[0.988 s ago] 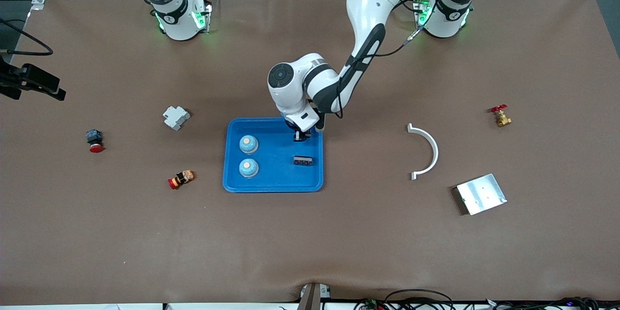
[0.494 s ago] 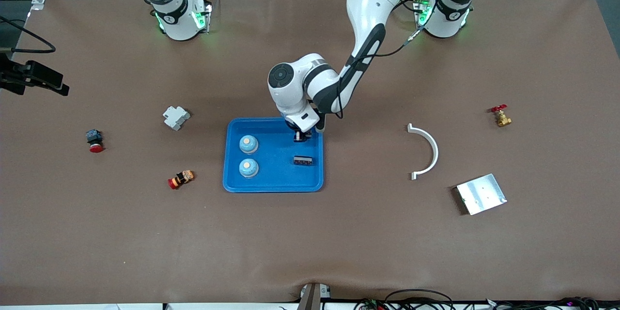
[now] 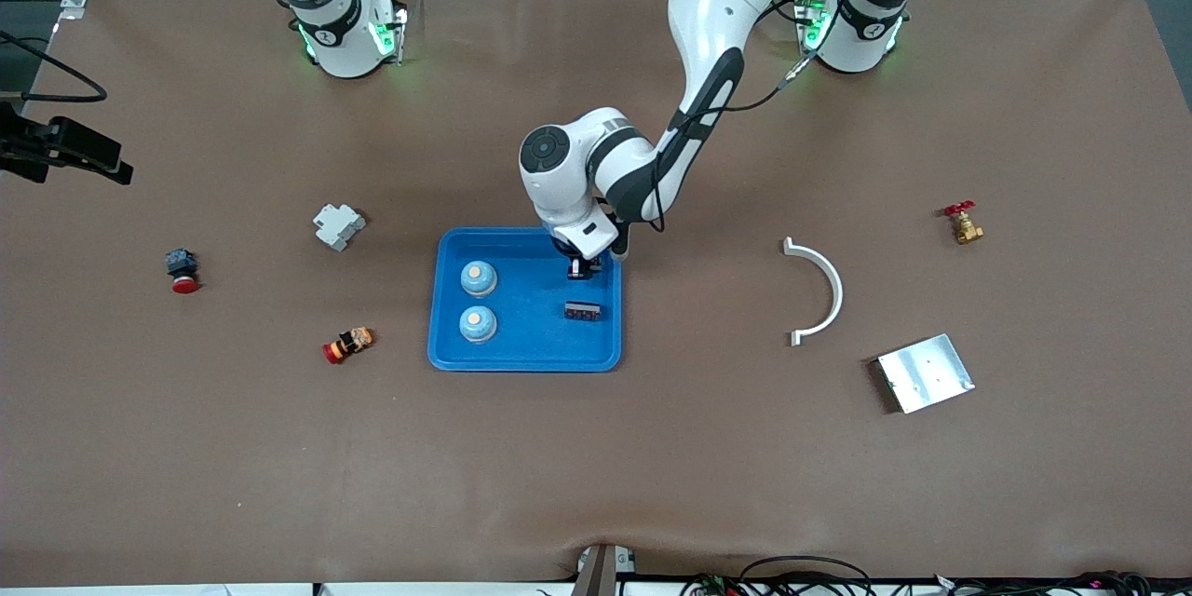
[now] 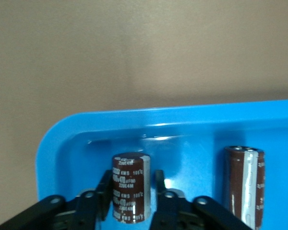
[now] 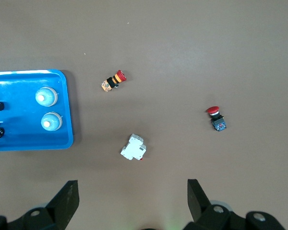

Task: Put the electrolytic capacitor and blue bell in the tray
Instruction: 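Lower the capacitor beside the first one and open the left gripper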

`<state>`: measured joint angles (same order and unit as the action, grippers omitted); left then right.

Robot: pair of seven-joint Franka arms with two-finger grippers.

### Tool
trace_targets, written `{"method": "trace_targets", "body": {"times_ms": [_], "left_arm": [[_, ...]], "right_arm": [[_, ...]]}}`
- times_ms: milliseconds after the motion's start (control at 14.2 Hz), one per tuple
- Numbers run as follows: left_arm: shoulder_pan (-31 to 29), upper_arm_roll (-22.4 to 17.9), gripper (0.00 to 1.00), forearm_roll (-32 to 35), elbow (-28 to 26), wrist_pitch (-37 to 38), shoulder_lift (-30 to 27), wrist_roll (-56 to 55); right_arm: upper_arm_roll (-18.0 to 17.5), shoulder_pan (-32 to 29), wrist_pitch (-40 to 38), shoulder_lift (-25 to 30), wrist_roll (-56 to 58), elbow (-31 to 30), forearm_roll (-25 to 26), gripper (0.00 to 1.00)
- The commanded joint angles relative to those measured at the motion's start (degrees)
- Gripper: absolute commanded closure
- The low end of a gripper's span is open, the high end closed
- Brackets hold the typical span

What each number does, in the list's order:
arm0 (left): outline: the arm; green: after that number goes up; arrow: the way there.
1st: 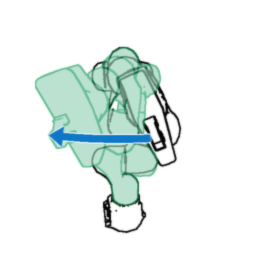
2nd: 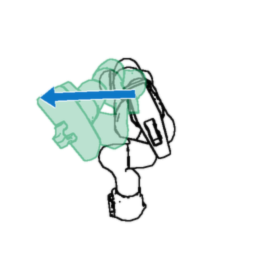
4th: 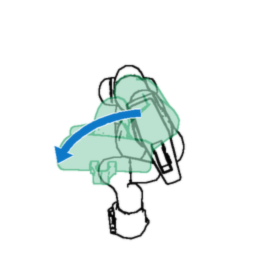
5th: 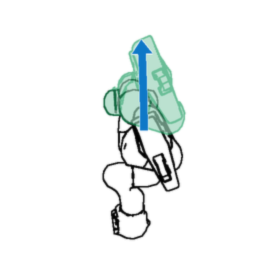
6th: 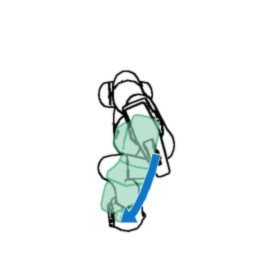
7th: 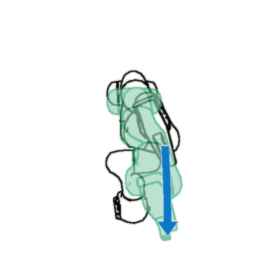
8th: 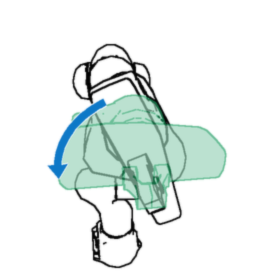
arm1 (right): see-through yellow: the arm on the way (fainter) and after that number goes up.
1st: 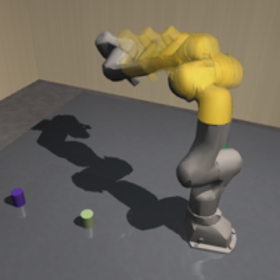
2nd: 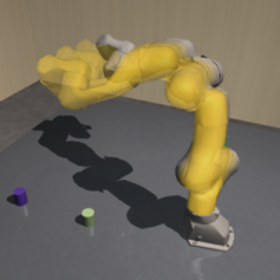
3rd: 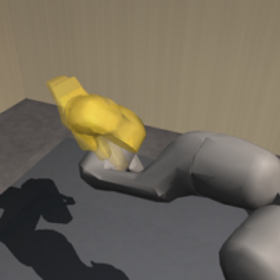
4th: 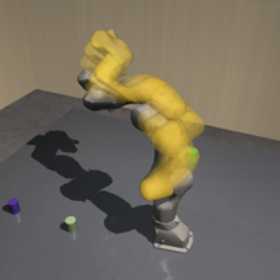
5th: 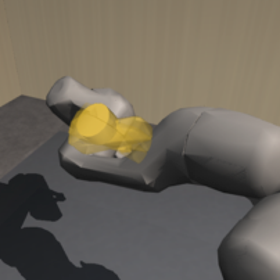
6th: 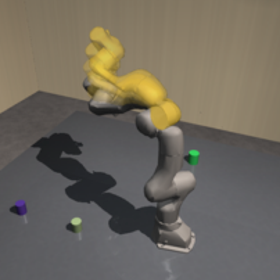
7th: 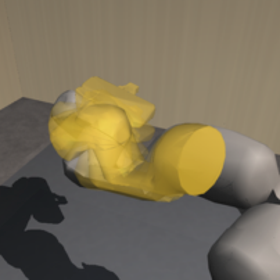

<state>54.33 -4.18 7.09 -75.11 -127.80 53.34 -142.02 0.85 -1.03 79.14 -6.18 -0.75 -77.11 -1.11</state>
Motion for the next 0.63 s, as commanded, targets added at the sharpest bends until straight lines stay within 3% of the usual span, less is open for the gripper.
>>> {"method": "trace_targets", "body": {"times_ms": [0,564], "left_arm": [[0.43,-1.09,0.0,1.53,1.02,-0.69,1.24,-0.27],[0.34,-1.26,0.0,1.44,1.11,2.29,-2.01,0.87]], "right_arm": [[-0.33,-0.64,0.05,0.73,0.13,-0.32,-0.91,0.0],[-0.24,-0.73,0.05,0.73,0.13,-0.32,-0.91,0.0]]}}
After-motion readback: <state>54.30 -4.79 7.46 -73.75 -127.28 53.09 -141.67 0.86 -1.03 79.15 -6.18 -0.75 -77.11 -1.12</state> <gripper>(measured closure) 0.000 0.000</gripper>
